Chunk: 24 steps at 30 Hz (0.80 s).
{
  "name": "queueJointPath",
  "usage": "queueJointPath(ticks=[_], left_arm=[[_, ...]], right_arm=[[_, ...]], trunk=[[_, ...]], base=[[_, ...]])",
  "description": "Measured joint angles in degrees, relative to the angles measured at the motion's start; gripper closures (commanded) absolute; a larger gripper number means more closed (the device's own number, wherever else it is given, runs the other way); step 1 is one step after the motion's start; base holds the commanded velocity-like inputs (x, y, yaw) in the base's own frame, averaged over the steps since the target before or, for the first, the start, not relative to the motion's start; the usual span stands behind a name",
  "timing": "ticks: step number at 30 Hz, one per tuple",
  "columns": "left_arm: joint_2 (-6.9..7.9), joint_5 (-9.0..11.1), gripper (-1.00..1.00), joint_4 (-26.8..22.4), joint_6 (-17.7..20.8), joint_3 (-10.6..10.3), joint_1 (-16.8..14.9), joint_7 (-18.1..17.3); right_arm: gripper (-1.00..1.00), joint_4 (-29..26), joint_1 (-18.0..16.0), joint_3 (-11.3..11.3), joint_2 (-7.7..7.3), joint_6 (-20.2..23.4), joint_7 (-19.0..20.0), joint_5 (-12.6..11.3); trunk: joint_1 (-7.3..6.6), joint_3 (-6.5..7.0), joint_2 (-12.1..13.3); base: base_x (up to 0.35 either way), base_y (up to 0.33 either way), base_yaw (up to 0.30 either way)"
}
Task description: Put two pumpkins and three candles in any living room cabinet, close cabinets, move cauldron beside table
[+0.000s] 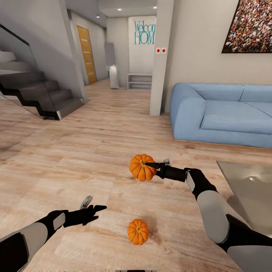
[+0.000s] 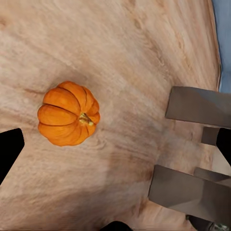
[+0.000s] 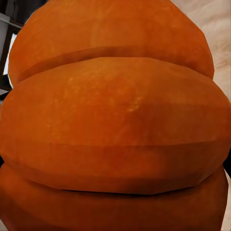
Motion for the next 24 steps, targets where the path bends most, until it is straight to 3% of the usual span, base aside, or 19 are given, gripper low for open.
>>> queueJointPath(ticks=[14, 24], left_arm=[[0.30, 0.0, -1.00, 0.1, 0.6, 0.1, 0.0, 0.0], [-0.38, -0.9, -1.00, -0.4, 0.7, -0.5, 0.0, 0.0]], right_arm=[[1.00, 0.0, 0.1, 0.1, 0.18, 0.1, -0.1, 0.0], [1.00, 0.0, 0.1, 0.1, 0.13, 0.1, -0.1, 0.0]], trunk=[[0.36, -3.10, -0.2], [0.62, -5.32, -0.3]], base=[[0.000, 0.000, 0.000], [0.000, 0.000, 0.000]])
